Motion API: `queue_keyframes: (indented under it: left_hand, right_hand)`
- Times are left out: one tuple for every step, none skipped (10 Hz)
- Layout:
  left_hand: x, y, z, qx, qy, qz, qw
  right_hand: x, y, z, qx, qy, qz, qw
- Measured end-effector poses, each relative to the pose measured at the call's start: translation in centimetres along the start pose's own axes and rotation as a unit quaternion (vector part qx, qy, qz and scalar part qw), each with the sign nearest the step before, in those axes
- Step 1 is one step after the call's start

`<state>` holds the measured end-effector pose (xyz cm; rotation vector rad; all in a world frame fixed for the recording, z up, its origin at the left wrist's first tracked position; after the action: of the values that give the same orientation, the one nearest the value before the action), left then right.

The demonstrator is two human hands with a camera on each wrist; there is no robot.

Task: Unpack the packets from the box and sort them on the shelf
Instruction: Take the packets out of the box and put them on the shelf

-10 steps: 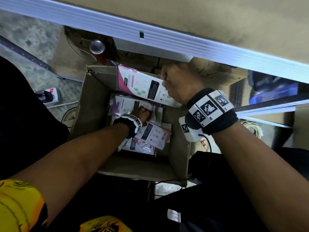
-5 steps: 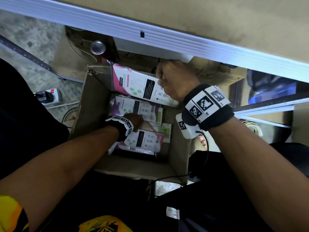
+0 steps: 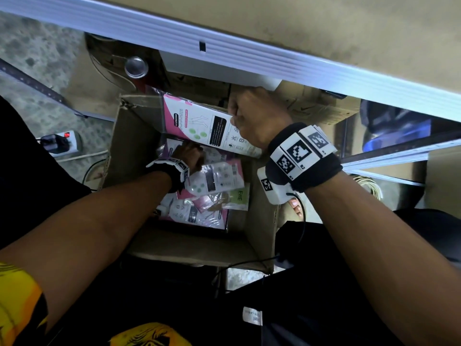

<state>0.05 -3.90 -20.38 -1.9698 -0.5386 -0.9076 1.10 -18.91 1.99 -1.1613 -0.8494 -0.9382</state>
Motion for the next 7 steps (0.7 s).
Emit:
queue_keyframes:
  left_hand:
    - [0.6,0.7,0.7,0.019,-0.011,0.014,1.0]
    - [0.0,0.6,1.5,0.031,-0.007,0.043,0.999]
    - [-0.6,0.2,1.8,0.018,0.008,0.036,0.999]
    - [-1.0,0.1,1.6,0.022,-0.013,0.023,0.999]
    - [-1.2,-0.4,1.9,0.033,-0.019,0.019,0.999]
    - [-0.7,-1.0,1.5,0.031,-0.046,0.022,0.998]
    - [-0.2,-1.8,0.9,0.008,-0.057,0.04,0.998]
  right_hand:
    - [0.1,0.0,-0.1,-0.001,-0.002,0.0,1.0]
    - [0.1,0.1,-0.2,0.0,0.0,0.0,1.0]
    - [0.1,0.3,-0.2,0.001,0.0,0.003,1.0]
    - [0.0,0.4,-0.1,0.004,-0.008,0.0,1.0]
    - [-0.2,0.5,0.0,0.01,-0.016,-0.012,1.0]
    - [-0.4,0.6,0.1,0.016,-0.021,-0.012,1.0]
    - [-0.4,0.7,0.1,0.012,-0.022,-0.014,1.0]
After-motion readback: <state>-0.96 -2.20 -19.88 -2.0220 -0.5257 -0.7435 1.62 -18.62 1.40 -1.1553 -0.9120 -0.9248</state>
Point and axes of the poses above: each hand's wrist, its own y-axis towards the middle knuckle, its own x-axis out of the back of the hand, z = x × y, the point moved 5 cm from there along y, towards the middle knuckle, and after that the axes turned 8 degrees about -y, right-handed, at the moved point
